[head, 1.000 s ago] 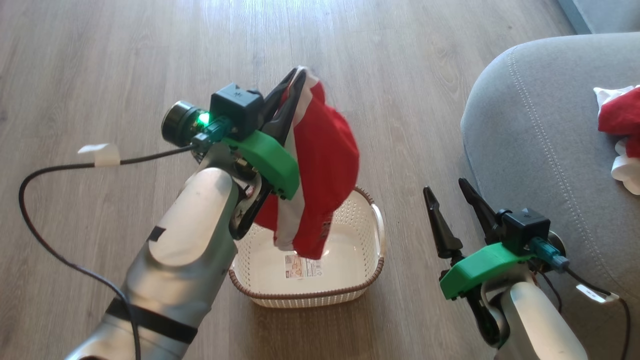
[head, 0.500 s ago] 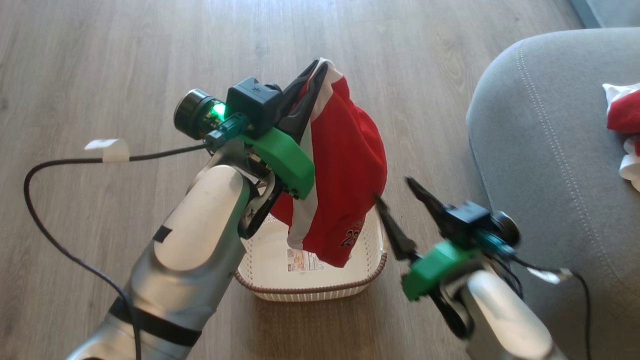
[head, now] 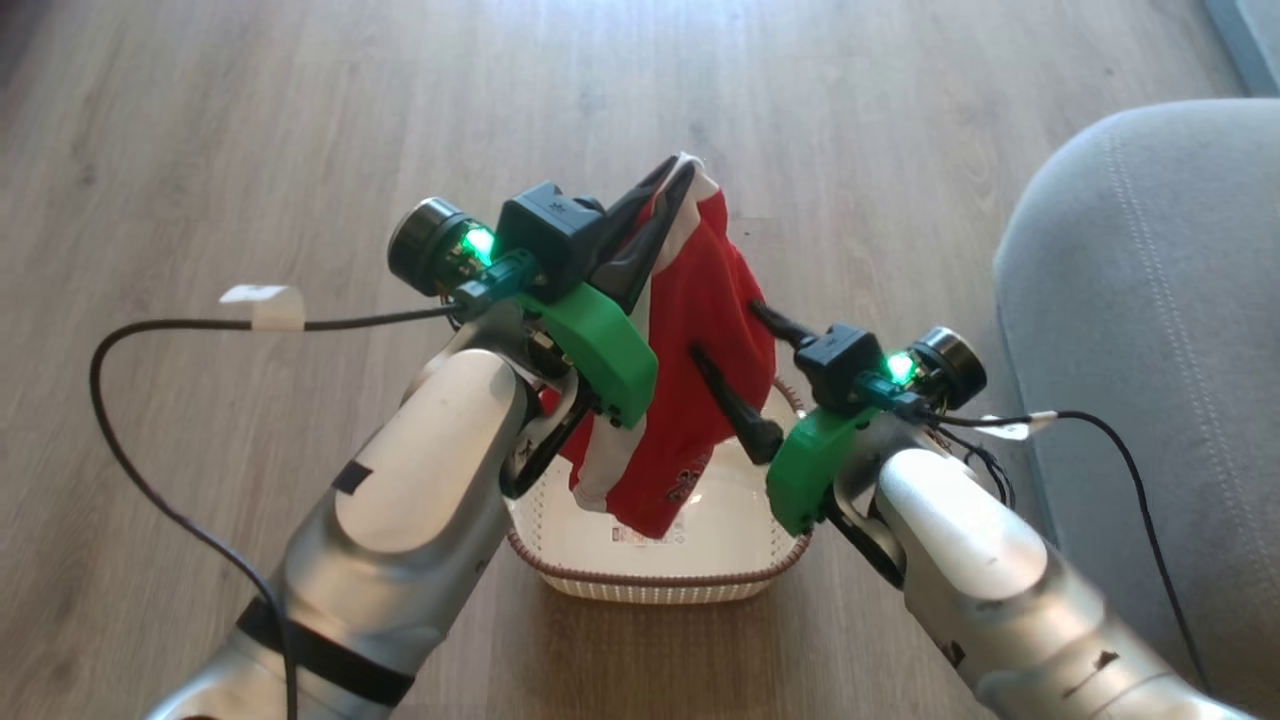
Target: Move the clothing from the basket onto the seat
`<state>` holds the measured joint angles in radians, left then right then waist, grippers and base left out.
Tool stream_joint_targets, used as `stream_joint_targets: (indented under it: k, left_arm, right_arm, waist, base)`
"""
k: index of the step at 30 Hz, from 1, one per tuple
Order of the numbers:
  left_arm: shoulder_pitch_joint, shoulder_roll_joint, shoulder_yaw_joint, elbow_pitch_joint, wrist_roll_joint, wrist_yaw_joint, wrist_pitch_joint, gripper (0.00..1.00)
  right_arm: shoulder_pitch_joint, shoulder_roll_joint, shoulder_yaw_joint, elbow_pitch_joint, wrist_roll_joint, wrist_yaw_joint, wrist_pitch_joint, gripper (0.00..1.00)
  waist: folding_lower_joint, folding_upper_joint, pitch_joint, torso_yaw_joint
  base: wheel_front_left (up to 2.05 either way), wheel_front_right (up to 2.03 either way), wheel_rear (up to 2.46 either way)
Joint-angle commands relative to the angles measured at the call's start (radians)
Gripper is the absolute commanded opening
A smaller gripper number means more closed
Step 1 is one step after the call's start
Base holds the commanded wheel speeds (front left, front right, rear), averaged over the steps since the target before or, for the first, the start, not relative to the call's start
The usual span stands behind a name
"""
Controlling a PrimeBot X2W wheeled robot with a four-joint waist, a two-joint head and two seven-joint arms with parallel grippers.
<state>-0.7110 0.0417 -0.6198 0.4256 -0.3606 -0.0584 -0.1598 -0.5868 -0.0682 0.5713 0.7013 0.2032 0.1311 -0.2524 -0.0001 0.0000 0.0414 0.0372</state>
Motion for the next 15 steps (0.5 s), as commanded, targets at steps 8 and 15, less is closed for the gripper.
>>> stream_joint_targets:
  k: [8, 15]
  left_arm:
    - [-0.063, 0.010, -0.027, -0.015, -0.038, 0.006, -0.025, 0.00]
    - [-0.078, 0.009, -0.037, 0.002, -0.049, 0.018, -0.039, 0.00]
  right_arm:
    - [-0.116, 0.018, 0.159, 0.126, 0.149, 0.000, -0.009, 0.00]
    - [-0.142, 0.018, 0.158, 0.109, 0.182, 0.000, -0.009, 0.00]
  waist:
    - [0.0001, 0.0000, 0.005, 0.057]
    - [0.0001, 0.0000, 0.021, 0.060]
  base:
    - [0.00, 0.00, 0.00]
    - [0.00, 0.00, 0.00]
